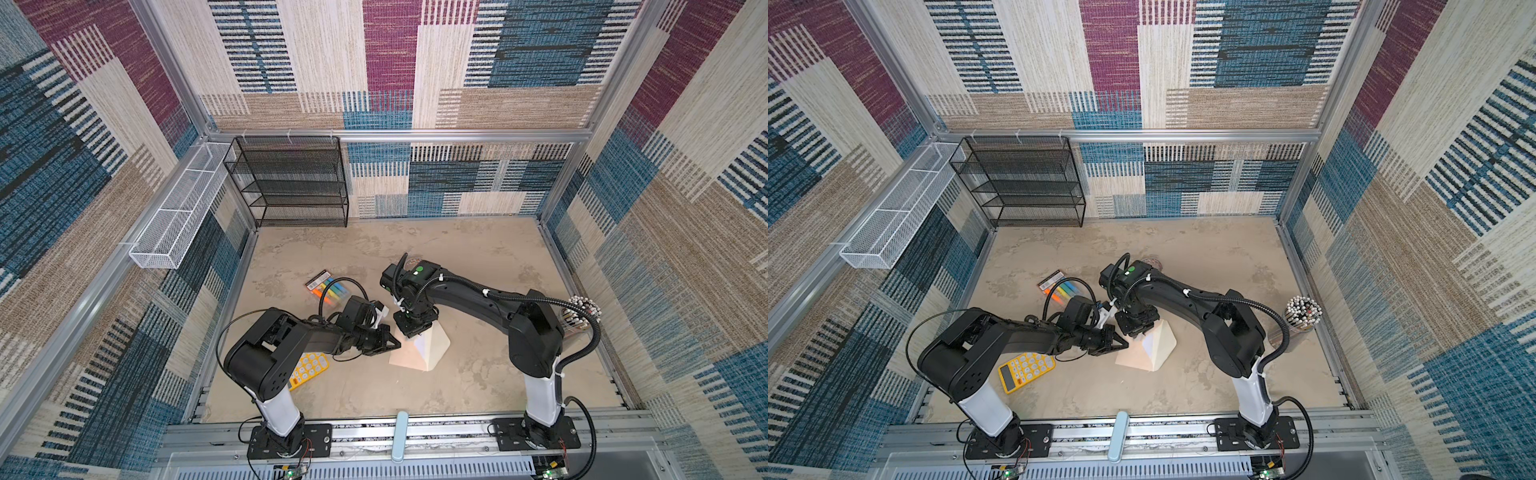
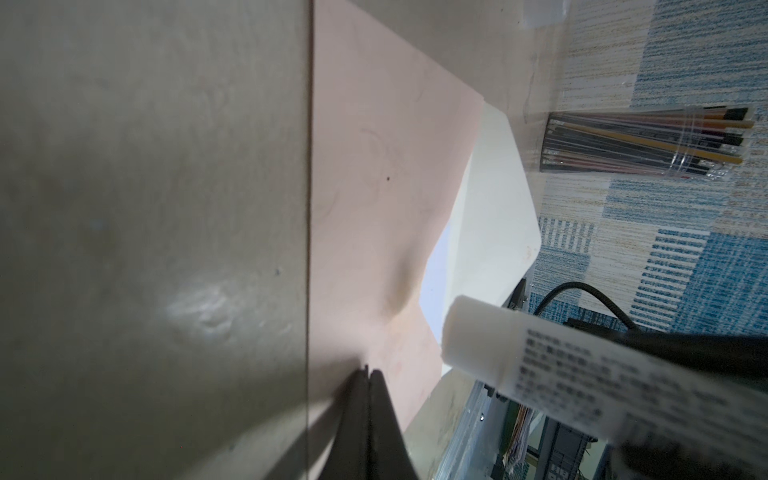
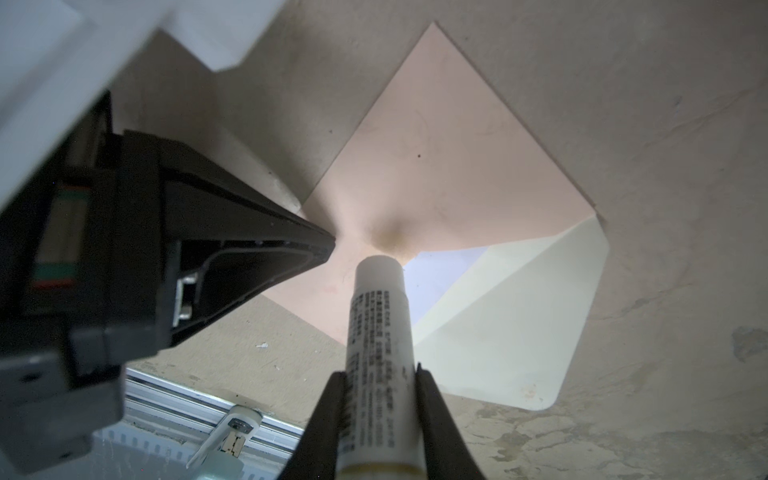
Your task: Place the letter into the envelope and seal it
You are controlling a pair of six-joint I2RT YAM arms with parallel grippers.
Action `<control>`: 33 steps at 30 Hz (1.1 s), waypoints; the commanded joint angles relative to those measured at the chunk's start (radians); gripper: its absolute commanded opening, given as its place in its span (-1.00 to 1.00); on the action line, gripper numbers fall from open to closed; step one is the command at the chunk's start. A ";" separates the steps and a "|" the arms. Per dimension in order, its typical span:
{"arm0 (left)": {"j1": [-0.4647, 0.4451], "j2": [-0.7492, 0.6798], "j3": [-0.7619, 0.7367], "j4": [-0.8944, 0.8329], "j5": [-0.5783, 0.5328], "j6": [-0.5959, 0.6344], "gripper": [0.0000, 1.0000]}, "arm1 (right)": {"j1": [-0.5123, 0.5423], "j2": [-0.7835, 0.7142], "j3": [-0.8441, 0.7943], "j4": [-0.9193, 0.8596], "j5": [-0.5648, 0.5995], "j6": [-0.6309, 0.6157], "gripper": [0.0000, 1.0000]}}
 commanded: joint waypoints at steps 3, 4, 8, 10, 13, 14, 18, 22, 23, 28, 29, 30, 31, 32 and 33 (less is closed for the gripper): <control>-0.002 0.005 -0.004 -0.067 -0.045 0.008 -1.00 | 0.002 0.015 0.006 -0.004 0.012 -0.011 -1.00; -0.002 0.004 -0.004 -0.067 -0.043 0.008 -1.00 | 0.001 0.019 0.007 -0.006 0.012 -0.013 -1.00; -0.002 0.001 -0.008 -0.066 -0.043 0.008 -1.00 | 0.002 0.032 0.015 -0.002 0.010 -0.016 -1.00; -0.001 0.002 -0.008 -0.066 -0.043 0.008 -1.00 | 0.001 0.039 0.018 -0.003 0.003 -0.019 -1.00; -0.002 0.004 -0.008 -0.061 -0.042 0.006 -1.00 | 0.002 0.046 0.018 -0.001 -0.001 -0.022 -1.00; -0.001 0.004 -0.010 -0.059 -0.041 0.006 -1.00 | 0.001 0.047 0.018 0.000 -0.002 -0.022 -1.00; -0.002 0.005 -0.010 -0.058 -0.042 0.006 -1.00 | 0.002 0.059 0.020 -0.007 0.004 -0.025 -1.00; -0.002 0.009 -0.011 -0.057 -0.042 0.005 -1.00 | 0.001 0.078 0.029 -0.016 0.018 -0.027 -1.00; -0.002 0.010 -0.010 -0.057 -0.041 0.005 -1.00 | 0.001 0.083 0.033 -0.019 0.024 -0.028 -1.00; -0.002 0.006 -0.010 -0.060 -0.041 0.008 -1.00 | 0.002 0.119 0.063 -0.047 0.071 -0.024 -1.00; -0.001 0.005 -0.009 -0.064 -0.042 0.009 -1.00 | 0.002 0.125 0.069 -0.054 0.079 -0.024 -1.00; -0.002 0.005 -0.008 -0.064 -0.040 0.009 -1.00 | 0.001 0.131 0.075 -0.058 0.083 -0.024 -1.00; -0.002 0.007 -0.008 -0.064 -0.040 0.010 -1.00 | 0.002 0.137 0.081 -0.061 0.089 -0.023 -1.00; -0.002 0.009 -0.007 -0.063 -0.039 0.011 -1.00 | 0.001 0.145 0.085 -0.068 0.099 -0.022 -1.00; -0.002 0.010 -0.006 -0.064 -0.037 0.013 -1.00 | 0.002 0.152 0.092 -0.075 0.108 -0.021 -1.00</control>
